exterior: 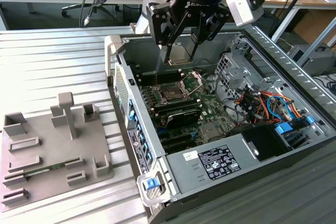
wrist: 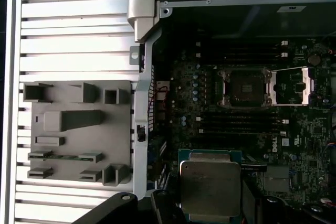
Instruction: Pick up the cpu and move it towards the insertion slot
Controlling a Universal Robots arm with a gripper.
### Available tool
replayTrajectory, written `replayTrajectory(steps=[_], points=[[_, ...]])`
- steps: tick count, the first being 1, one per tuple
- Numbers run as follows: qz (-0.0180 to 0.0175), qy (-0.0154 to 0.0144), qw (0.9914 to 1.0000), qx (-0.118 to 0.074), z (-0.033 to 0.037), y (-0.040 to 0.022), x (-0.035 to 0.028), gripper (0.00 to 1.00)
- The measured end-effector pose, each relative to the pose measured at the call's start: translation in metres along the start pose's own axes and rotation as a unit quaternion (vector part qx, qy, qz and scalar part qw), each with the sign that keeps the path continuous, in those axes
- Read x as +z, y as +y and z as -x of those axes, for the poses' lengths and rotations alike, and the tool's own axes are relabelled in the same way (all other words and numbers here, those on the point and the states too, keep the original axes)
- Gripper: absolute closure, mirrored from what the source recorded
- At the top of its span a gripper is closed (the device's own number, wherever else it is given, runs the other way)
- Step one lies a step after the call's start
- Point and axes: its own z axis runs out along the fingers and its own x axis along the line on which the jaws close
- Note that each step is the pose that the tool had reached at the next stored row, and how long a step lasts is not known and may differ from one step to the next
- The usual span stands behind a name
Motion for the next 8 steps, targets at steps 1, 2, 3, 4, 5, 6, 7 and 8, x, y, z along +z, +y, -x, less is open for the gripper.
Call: replayTrajectory(steps=[1, 2, 3, 4, 5, 6, 7, 8], points=[[0.0, 0.0, 1.0, 0.0, 0.0003, 0.0, 0.0001, 0.45], [0.0, 0.0, 1.0, 0.0, 0.0005, 0.0, 0.0002, 0.45], [0.0, 0.0, 1.0, 0.0, 0.0007, 0.0, 0.0003, 0.45], [-0.0001, 0.0, 1.0, 0.0, 0.0011, 0.0, 0.0004, 0.45], [0.0, 0.0, 1.0, 0.0, 0.0015, 0.0, 0.0006, 0.45], [-0.0001, 0.0, 1.0, 0.0, 0.0019, 0.0, 0.0007, 0.45], [-0.0001, 0.0, 1.0, 0.0, 0.0023, -0.0001, 0.0008, 0.45], [-0.0001, 0.0, 1.0, 0.0, 0.0026, -0.0001, 0.001, 0.45]])
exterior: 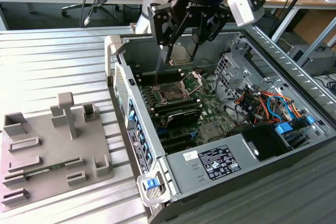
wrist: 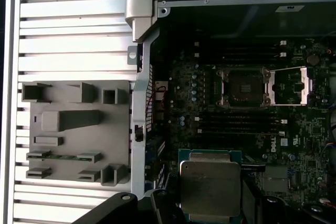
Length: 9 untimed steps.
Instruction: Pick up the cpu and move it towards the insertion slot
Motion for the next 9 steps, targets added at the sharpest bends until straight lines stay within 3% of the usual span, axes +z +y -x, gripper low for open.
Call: replayTrajectory(steps=[9], points=[[-0.0001, 0.0, 1.0, 0.0, 0.0022, -0.0001, 0.0008, 0.45]])
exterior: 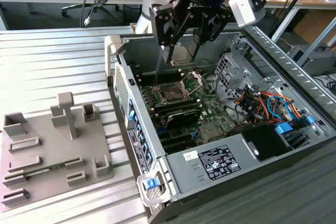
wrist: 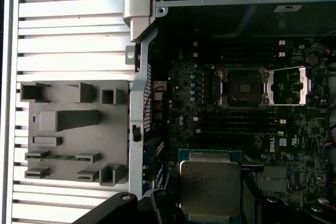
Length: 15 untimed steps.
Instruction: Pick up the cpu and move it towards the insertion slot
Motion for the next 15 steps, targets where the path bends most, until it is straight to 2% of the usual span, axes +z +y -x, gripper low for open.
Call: replayTrajectory(steps=[15], points=[[-0.0001, 0.0, 1.0, 0.0, 0.005, -0.0001, 0.002, 0.45]])
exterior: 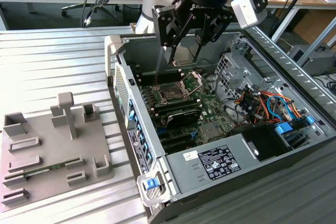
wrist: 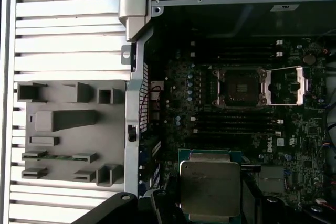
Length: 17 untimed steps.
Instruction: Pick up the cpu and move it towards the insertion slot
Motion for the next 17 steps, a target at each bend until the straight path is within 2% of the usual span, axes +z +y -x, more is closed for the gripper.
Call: replayTrajectory(steps=[17], points=[[0.0, 0.0, 1.0, 0.0, 0.007, 0.0002, 0.0031, 0.45]])
